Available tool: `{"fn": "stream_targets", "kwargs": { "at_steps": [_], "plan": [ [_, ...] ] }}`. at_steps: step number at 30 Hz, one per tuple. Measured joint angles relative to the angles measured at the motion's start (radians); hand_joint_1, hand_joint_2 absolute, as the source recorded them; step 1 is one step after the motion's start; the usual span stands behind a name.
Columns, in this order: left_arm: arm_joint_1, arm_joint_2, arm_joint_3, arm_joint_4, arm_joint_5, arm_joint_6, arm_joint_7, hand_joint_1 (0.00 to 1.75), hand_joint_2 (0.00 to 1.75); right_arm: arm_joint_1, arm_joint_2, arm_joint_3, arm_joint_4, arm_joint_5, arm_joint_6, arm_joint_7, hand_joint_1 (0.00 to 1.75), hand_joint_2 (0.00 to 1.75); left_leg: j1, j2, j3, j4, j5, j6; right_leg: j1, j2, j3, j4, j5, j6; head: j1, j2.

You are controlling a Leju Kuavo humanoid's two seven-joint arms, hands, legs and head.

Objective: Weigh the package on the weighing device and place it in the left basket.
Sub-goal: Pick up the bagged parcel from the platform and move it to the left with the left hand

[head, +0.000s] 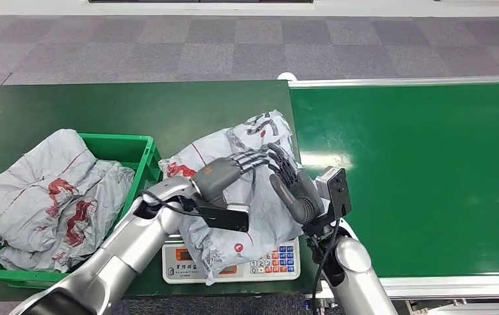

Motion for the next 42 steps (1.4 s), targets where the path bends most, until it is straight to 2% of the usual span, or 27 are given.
{"fn": "stream_targets", "kwargs": {
  "at_steps": [4,7,12,17,18,21,22,28,34,37,42],
  "plan": [
    [-0.135,-0.043,-0.098,0.203,-0.031,-0.144,-0.062,0.00,1.75,0.006,0.001,-0.006,0.015,-0.014,0.029,0.011,0.00,0.00,0.000,-0.001,-0.001,0.000,0.001,0.001,0.000,0.000,0.000,0.000,0.000,0.000,0.000,0.000],
    [-0.197,-0.059,-0.147,0.301,-0.034,-0.261,-0.096,0.00,1.75,0.011,0.001,-0.007,0.034,-0.024,0.043,0.022,0.00,0.00,0.000,-0.002,-0.003,0.000,0.001,0.001,0.000,-0.002,0.000,0.000,0.000,0.000,0.000,0.000],
    [-0.256,-0.076,-0.190,0.398,-0.008,-0.412,-0.142,0.00,1.75,0.011,0.001,-0.007,0.054,-0.061,0.054,0.046,0.00,0.00,0.000,-0.005,-0.005,0.000,0.002,0.001,0.000,-0.005,-0.001,0.001,0.000,0.000,0.000,0.000],
    [-0.279,-0.076,-0.220,0.439,0.028,-0.473,-0.197,0.00,1.75,0.022,-0.002,-0.007,0.054,-0.077,0.064,0.047,0.00,0.00,0.000,-0.008,-0.006,0.000,0.002,0.001,0.000,-0.008,-0.001,0.001,0.000,0.000,0.000,0.000],
    [-0.281,-0.076,-0.226,0.444,0.034,-0.481,-0.201,0.07,1.75,0.025,-0.002,-0.007,0.054,-0.079,0.065,0.046,0.00,0.00,0.000,-0.008,-0.007,0.000,0.002,0.001,0.000,-0.008,-0.002,0.001,0.000,0.000,0.000,0.000],
    [-0.285,-0.075,-0.237,0.453,0.041,-0.489,-0.206,1.38,1.75,0.028,-0.003,-0.007,0.054,-0.080,0.066,0.046,0.00,0.00,0.000,-0.008,-0.007,0.000,0.002,0.001,0.000,-0.008,-0.002,0.001,0.000,0.000,0.000,0.000],
    [-0.286,-0.075,-0.240,0.454,0.043,-0.489,-0.207,1.75,1.75,0.029,-0.003,-0.007,0.054,-0.080,0.066,0.046,0.00,0.00,0.000,-0.009,-0.007,0.000,0.002,0.001,0.000,-0.009,-0.002,0.001,0.000,0.000,0.000,0.000],
    [-0.293,-0.068,-0.272,0.453,0.053,-0.473,-0.211,1.75,1.75,0.033,-0.004,-0.006,0.053,-0.090,0.075,0.035,0.00,0.00,0.000,-0.010,-0.007,0.000,0.003,0.001,0.000,-0.010,-0.002,0.001,0.000,0.000,0.000,0.000],
    [-0.301,-0.043,-0.315,0.410,0.091,-0.317,-0.202,1.75,1.75,0.046,-0.023,-0.008,0.003,-0.086,0.061,-0.031,0.00,0.00,0.000,-0.010,-0.007,0.000,0.003,0.001,0.000,-0.010,-0.002,0.001,0.000,0.000,0.000,0.000],
    [-0.297,-0.014,-0.325,0.358,0.103,-0.241,-0.158,1.75,1.75,0.052,-0.037,-0.022,-0.050,-0.033,-0.020,-0.035,0.00,0.00,-0.001,-0.009,-0.007,0.000,0.003,0.001,0.000,-0.009,-0.002,0.001,0.000,0.000,0.000,0.000],
    [-0.247,0.082,-0.331,0.261,0.102,-0.163,-0.065,1.75,1.75,0.073,-0.054,-0.106,-0.162,0.103,-0.270,-0.008,0.00,0.00,-0.001,-0.003,-0.004,0.000,0.003,0.000,0.000,-0.004,-0.003,0.001,0.000,0.000,0.000,0.000]
  ]
}}
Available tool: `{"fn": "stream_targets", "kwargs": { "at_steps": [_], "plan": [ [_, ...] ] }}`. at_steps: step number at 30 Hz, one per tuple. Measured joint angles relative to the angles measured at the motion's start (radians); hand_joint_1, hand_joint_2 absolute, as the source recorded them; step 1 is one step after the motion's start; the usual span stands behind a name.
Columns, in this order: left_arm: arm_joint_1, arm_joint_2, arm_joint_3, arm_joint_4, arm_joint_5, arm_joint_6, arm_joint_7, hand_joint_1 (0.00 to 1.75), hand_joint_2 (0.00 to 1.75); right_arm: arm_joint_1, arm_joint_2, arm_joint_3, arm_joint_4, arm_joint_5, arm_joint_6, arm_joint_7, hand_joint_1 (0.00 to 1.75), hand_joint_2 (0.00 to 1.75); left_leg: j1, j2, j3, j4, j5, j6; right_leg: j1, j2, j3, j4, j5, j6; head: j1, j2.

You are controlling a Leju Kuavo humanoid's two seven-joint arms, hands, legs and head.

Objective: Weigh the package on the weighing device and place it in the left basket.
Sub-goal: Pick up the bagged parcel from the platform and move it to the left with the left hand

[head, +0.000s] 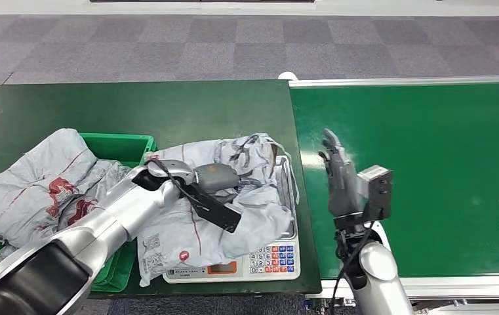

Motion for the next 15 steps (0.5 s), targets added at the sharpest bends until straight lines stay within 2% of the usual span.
{"fn": "stream_targets", "kwargs": {
  "at_steps": [3,6,15],
  "plan": [
    [0.016,0.057,0.000,-0.067,-0.013,0.033,0.035,1.75,1.75,0.034,-0.013,-0.041,-0.054,0.037,-0.076,0.015,0.00,0.00,0.000,-0.002,-0.001,0.000,0.001,-0.001,0.000,-0.002,0.000,0.000,0.000,0.000,0.000,0.000],
    [0.021,0.095,0.001,-0.122,-0.022,0.040,0.056,1.75,1.75,0.057,-0.019,-0.069,-0.092,0.042,-0.098,0.028,0.00,0.00,0.000,-0.001,-0.001,0.000,0.001,-0.001,0.000,0.000,0.000,0.001,0.000,0.000,0.000,0.000],
    [0.023,0.151,0.006,-0.200,-0.035,0.048,0.083,1.75,1.75,0.095,-0.030,-0.100,-0.132,0.029,-0.107,0.039,0.00,0.00,0.000,-0.001,-0.001,0.000,0.001,-0.001,0.000,-0.001,0.000,0.001,0.000,0.000,0.000,0.000]
  ]
}}
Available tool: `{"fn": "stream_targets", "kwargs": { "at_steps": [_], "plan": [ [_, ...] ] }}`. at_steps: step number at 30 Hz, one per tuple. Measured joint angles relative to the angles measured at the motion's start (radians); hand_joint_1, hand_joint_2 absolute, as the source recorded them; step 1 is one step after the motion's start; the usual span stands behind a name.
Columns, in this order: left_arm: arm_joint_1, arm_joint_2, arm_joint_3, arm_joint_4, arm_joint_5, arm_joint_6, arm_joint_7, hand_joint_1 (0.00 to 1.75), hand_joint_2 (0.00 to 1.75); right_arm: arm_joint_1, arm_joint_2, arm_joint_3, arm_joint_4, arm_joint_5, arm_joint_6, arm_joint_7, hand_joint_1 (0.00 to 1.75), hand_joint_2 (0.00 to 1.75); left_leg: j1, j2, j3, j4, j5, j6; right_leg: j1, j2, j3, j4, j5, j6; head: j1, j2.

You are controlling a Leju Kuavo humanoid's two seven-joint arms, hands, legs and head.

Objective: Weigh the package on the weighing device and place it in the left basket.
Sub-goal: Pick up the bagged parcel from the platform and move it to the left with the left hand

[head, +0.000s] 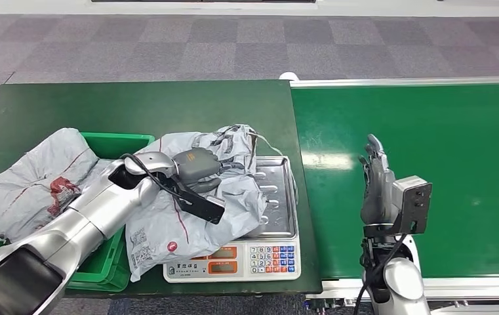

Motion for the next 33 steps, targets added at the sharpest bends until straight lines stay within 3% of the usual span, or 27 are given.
{"fn": "stream_targets", "kwargs": {
  "at_steps": [7,11,17,27,33],
  "plan": [
    [0.019,0.054,0.021,-0.039,0.033,-0.018,-0.013,1.75,1.75,0.047,-0.010,-0.013,-0.002,-0.023,0.039,-0.017,0.00,0.00,0.000,0.001,0.000,0.000,0.000,0.000,0.000,0.001,-0.001,0.000,0.000,0.000,0.000,0.000],
    [0.026,0.064,0.025,-0.048,0.035,-0.020,-0.015,0.00,1.75,0.050,-0.010,-0.014,-0.002,-0.024,0.044,-0.018,0.00,0.00,0.000,0.001,0.000,0.000,0.000,0.000,0.000,0.001,-0.001,0.000,0.000,0.000,0.000,0.000],
    [0.044,0.085,0.041,-0.056,0.091,-0.060,-0.034,0.00,1.75,0.051,-0.012,-0.014,0.001,-0.038,0.074,-0.010,0.00,0.00,0.000,0.001,0.000,0.000,0.000,0.000,0.000,0.001,-0.001,0.000,0.000,0.000,0.000,0.000],
    [0.075,0.094,0.076,-0.066,0.084,-0.033,-0.027,0.00,1.75,0.057,-0.020,-0.017,0.011,-0.068,0.116,0.000,0.00,0.00,0.000,0.001,0.000,0.000,0.000,0.000,0.000,0.001,-0.001,0.000,0.000,0.000,0.000,0.000],
    [0.084,0.094,0.075,-0.062,0.085,-0.105,-0.071,0.00,1.75,0.052,-0.020,-0.017,0.025,-0.074,0.136,0.004,0.00,0.00,0.000,0.001,0.000,0.000,0.000,0.000,0.000,0.001,-0.001,0.000,0.000,0.000,0.000,0.000]
  ]
}}
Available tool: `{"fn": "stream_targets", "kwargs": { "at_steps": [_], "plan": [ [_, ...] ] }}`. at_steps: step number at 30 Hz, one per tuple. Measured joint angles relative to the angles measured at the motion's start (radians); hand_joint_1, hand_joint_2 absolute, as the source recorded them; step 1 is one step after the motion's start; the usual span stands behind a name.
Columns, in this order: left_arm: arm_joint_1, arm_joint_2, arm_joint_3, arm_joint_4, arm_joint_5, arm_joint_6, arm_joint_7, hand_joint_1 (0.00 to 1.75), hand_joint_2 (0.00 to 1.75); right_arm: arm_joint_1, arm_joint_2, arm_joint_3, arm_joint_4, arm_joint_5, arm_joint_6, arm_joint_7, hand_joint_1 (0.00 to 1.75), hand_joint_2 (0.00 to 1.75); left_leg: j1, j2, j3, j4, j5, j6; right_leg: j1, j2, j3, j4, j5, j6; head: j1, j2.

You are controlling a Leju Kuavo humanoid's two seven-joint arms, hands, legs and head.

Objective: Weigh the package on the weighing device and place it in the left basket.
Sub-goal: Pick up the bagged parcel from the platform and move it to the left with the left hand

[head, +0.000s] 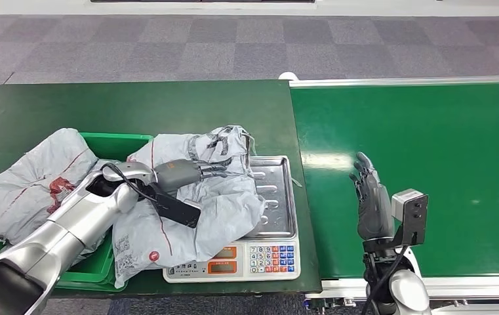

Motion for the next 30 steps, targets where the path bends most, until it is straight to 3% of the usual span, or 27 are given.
{"fn": "stream_targets", "kwargs": {
  "at_steps": [9,13,30],
  "plan": [
    [-0.001,-0.021,-0.009,0.053,0.006,-0.042,-0.055,0.01,1.75,-0.025,0.000,0.000,0.017,0.000,0.002,0.010,0.00,0.00,0.000,0.000,0.000,0.000,0.000,0.000,0.000,0.000,0.000,0.000,0.000,0.000,0.000,0.000],
    [-0.007,-0.035,-0.023,0.092,-0.003,-0.054,-0.075,1.75,1.75,-0.030,0.000,0.000,0.027,-0.008,0.009,0.010,0.00,0.00,0.000,0.000,0.000,0.000,0.000,0.000,0.000,0.000,0.001,0.000,0.000,0.000,0.000,0.000],
    [-0.053,-0.117,-0.113,0.243,-0.074,0.005,-0.074,1.75,1.75,-0.097,0.000,0.000,0.097,-0.024,0.026,0.003,0.00,0.00,0.000,-0.004,0.007,-0.002,-0.002,0.001,-0.002,-0.004,0.017,0.000,-0.002,-0.001,0.000,0.000]
  ]
}}
